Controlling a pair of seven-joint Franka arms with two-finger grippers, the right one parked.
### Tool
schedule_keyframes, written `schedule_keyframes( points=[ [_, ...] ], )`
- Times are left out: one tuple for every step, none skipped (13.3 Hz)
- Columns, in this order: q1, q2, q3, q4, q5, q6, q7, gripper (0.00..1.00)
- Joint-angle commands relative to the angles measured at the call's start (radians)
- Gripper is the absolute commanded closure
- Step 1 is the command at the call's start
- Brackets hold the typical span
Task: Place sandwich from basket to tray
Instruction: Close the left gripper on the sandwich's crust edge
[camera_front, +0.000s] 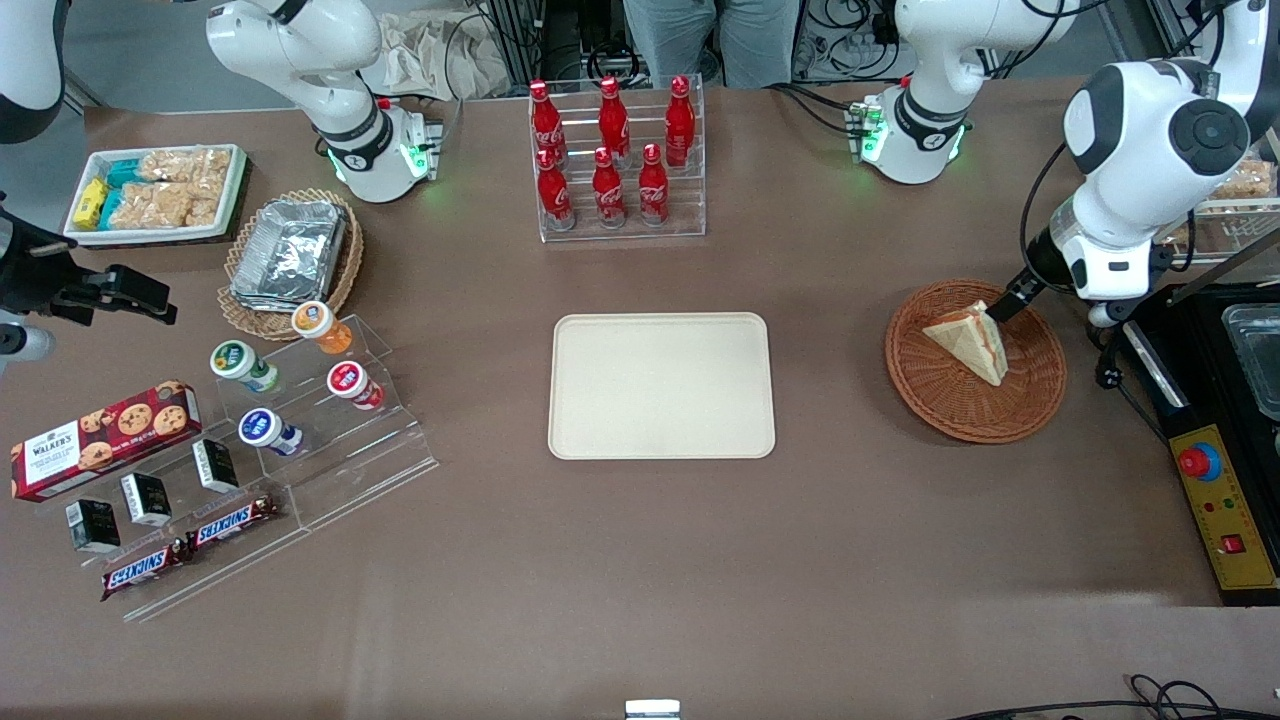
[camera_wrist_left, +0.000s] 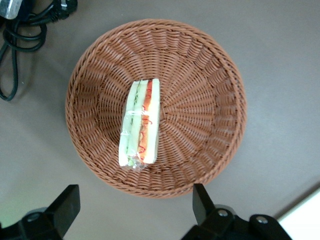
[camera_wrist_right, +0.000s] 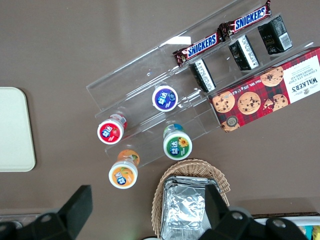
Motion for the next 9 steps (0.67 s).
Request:
schedule_keyframes(
  points=[
    [0.003,0.101,0.002,-0.024,0.022,0.109,-0.006,0.00],
    [0.003,0.133,0.004,-0.043,0.022,0.166,-0.006,0.00],
    [0.003,0.167,0.004,-0.063,0.022,0.224,-0.006,0.00],
    [0.003,0.200,0.004,-0.078,0.022,0.276,-0.007,0.00],
    [0.003,0.231,0.005,-0.093,0.022,0.325,-0.007,0.00],
    [0.003,0.259,0.006,-0.103,0.022,0.362,-0.007,0.00],
    [0.003,0.286,0.016,-0.107,0.022,0.398,-0.007,0.00],
    [0.003,0.311,0.025,-0.109,0.022,0.433,-0.007,0.00],
    [0.003,0.335,0.027,-0.113,0.022,0.462,-0.007,0.00]
  ],
)
